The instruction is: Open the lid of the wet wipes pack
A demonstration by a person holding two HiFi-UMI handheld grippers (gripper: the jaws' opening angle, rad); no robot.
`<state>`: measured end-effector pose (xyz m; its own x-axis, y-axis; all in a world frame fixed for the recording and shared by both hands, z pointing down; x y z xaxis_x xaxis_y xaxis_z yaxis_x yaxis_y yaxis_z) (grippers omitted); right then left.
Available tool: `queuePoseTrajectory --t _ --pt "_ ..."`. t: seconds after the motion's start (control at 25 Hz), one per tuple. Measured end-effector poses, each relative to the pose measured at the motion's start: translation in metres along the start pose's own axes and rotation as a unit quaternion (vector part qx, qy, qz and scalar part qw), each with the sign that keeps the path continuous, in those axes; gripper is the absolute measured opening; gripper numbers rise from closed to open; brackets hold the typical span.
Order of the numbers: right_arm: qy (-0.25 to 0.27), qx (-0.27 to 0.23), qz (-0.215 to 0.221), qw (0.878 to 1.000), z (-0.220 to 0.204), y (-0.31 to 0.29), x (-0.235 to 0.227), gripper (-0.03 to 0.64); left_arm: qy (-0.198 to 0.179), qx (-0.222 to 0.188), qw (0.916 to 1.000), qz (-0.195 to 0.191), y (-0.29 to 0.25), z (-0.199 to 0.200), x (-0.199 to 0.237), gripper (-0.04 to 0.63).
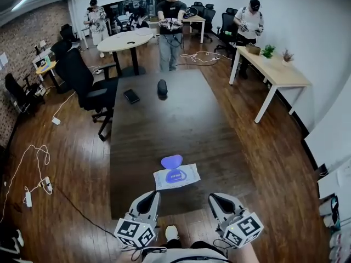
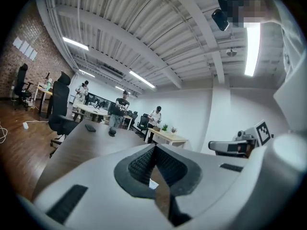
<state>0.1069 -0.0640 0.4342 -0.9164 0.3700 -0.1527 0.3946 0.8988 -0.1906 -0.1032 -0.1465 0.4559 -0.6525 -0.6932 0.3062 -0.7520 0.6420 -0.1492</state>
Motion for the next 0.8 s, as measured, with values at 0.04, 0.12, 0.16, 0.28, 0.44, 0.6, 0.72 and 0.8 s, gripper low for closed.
queuePoseTrajectory --t 0.04,0.12,0.16,0.28,0.44,0.6,0.72,0.8 --pt "0.003 -0.003 0.002 1.000 -0.001 0.010 0.002 0.008 -0.001 0.001 1.0000 0.003 0.006 -0.004 -0.008 0.002" --pt "0.010 -0.009 0.008 1.000 -0.004 0.031 0.006 0.008 -0.005 -0.001 0.9999 0.010 0.018 -0.013 -0.026 0.002" --pt "0.013 -0.012 0.010 1.000 -0.006 0.043 0.008 0.008 -0.007 -0.002 0.9999 0.014 0.023 -0.016 -0.037 0.002" --pt "0.023 -0.013 0.021 0.999 -0.012 0.083 0.019 0.008 -0.011 -0.008 0.9996 0.024 0.042 -0.027 -0.077 0.002" --pt "0.036 -0.004 0.045 0.998 -0.038 0.139 0.042 0.008 -0.010 -0.009 0.9996 0.026 0.073 -0.058 -0.141 0.002" --pt "0.028 -0.007 0.064 0.998 -0.056 0.193 0.061 0.008 0.001 -0.014 0.9992 0.036 0.111 -0.083 -0.198 0.002" --pt "0.020 -0.015 0.072 0.997 -0.055 0.227 0.078 0.008 -0.001 -0.017 0.9987 0.047 0.147 -0.088 -0.227 0.002" --pt "0.021 -0.025 0.075 0.997 -0.051 0.244 0.085 0.008 -0.003 -0.021 0.9982 0.055 0.166 -0.088 -0.238 0.002"
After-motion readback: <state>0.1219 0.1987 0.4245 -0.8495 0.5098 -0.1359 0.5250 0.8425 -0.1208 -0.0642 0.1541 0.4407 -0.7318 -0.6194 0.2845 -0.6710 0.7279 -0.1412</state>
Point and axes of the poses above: the fingertips, and each gripper's own axes: y backward along the fingers, x to its left, z out of its top, the point moved 5 cm from there along y, backward along the fingers, and after that the axes turned 1 degree about x, right-handed, at the moved point
